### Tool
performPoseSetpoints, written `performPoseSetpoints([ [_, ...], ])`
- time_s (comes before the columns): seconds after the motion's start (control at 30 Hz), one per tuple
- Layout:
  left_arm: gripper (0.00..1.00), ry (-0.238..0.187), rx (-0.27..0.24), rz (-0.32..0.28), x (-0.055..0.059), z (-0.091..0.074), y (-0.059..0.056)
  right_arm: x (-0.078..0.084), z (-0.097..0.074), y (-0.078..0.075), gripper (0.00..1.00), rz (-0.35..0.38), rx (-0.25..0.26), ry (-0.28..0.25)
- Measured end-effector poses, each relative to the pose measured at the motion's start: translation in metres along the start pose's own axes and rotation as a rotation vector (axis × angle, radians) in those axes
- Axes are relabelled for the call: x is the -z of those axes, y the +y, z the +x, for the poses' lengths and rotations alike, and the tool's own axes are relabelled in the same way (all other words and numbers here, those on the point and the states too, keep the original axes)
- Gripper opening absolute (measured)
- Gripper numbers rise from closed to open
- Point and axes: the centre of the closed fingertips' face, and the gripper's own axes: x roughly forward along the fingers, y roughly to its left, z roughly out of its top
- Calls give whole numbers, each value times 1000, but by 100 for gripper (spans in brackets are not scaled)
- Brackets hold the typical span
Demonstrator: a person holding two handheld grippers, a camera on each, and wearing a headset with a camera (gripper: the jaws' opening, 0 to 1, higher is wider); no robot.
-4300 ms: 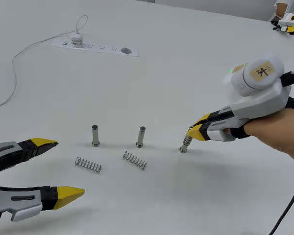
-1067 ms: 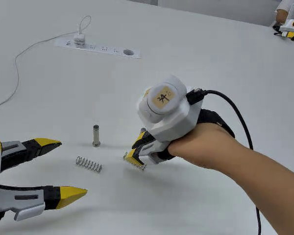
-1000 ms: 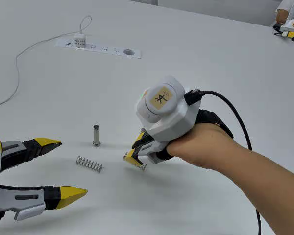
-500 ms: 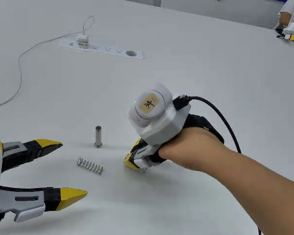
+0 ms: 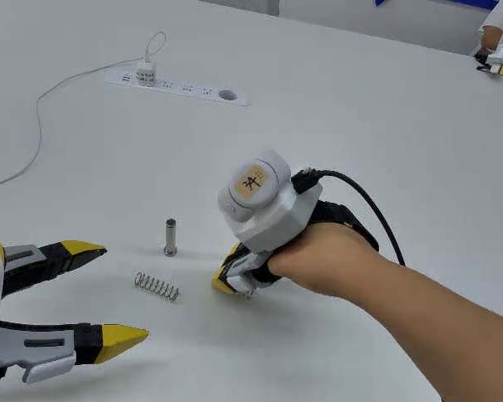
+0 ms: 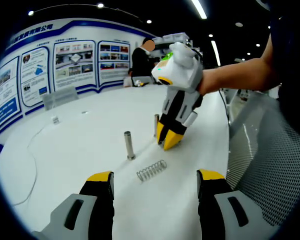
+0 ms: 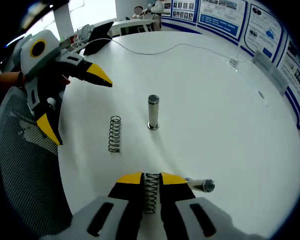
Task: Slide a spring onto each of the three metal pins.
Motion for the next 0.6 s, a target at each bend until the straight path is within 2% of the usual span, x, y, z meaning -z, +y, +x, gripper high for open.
performPoseSetpoints([
  [0.2, 69, -1, -2, 0, 0, -1, 0, 0, -4, 1, 12, -2, 0, -6],
  [0.6, 68, 1, 4, 6, -1, 2, -2, -9, -28, 0, 12, 25, 18, -97],
])
